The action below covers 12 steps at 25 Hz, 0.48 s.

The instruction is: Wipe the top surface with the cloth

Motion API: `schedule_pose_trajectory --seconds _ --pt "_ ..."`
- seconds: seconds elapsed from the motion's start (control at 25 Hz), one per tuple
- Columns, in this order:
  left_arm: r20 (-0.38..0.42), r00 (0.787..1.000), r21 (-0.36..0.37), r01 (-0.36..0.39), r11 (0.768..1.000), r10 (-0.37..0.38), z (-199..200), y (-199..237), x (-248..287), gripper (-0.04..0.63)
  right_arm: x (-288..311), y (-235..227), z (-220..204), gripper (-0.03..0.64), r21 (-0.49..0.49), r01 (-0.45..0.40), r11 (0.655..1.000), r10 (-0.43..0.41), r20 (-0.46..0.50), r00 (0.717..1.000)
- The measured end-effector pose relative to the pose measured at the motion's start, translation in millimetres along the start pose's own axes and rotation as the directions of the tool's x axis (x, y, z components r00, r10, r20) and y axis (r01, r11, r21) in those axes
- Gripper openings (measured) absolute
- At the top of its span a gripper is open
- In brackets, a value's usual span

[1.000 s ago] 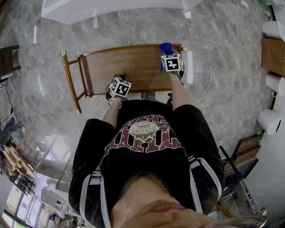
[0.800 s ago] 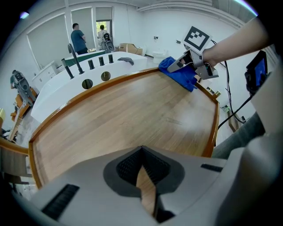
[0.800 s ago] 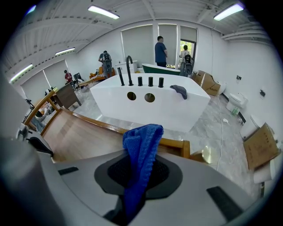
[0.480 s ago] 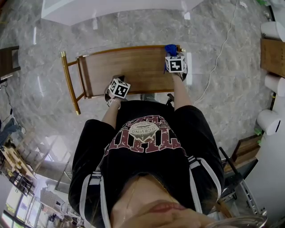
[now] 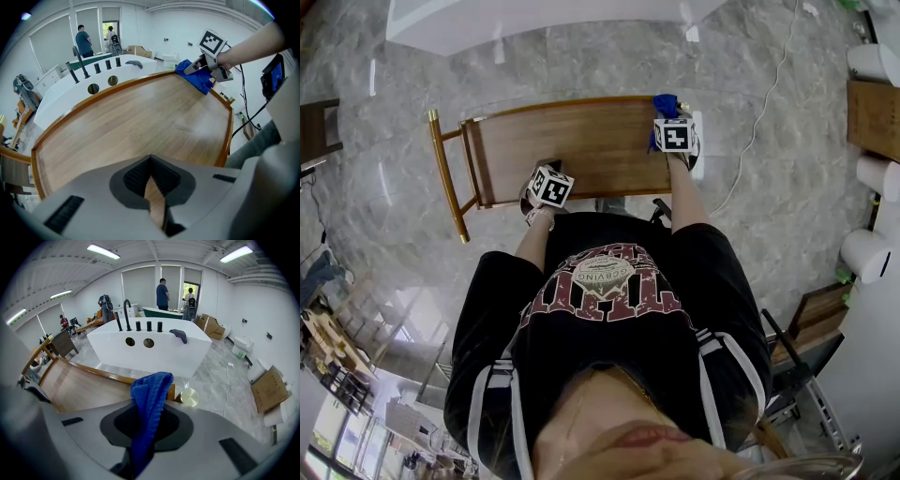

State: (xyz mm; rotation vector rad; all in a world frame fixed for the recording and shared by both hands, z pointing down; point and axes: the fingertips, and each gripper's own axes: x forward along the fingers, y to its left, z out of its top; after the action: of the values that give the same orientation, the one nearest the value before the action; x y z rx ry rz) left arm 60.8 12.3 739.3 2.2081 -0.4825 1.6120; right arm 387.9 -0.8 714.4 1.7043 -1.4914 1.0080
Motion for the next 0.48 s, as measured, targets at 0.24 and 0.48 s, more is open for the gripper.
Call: schedule_pose_trajectory --seconds 0.24,0.48 --pt "-0.001 1.000 0.006 0.003 1.000 -0.003 -2.2 3.0 -2.0 0.048 -18.2 1.9 -4.5 0.055 0.057 -0.065 0.996 0.061 0.073 0.995" --pt "0.001 1.000 0.029 0.001 1.000 -0.001 -3.5 1.5 -2.4 0.048 -36.0 7.3 -36.1 0.055 0.055 -0.096 0.994 0.094 0.045 0.995"
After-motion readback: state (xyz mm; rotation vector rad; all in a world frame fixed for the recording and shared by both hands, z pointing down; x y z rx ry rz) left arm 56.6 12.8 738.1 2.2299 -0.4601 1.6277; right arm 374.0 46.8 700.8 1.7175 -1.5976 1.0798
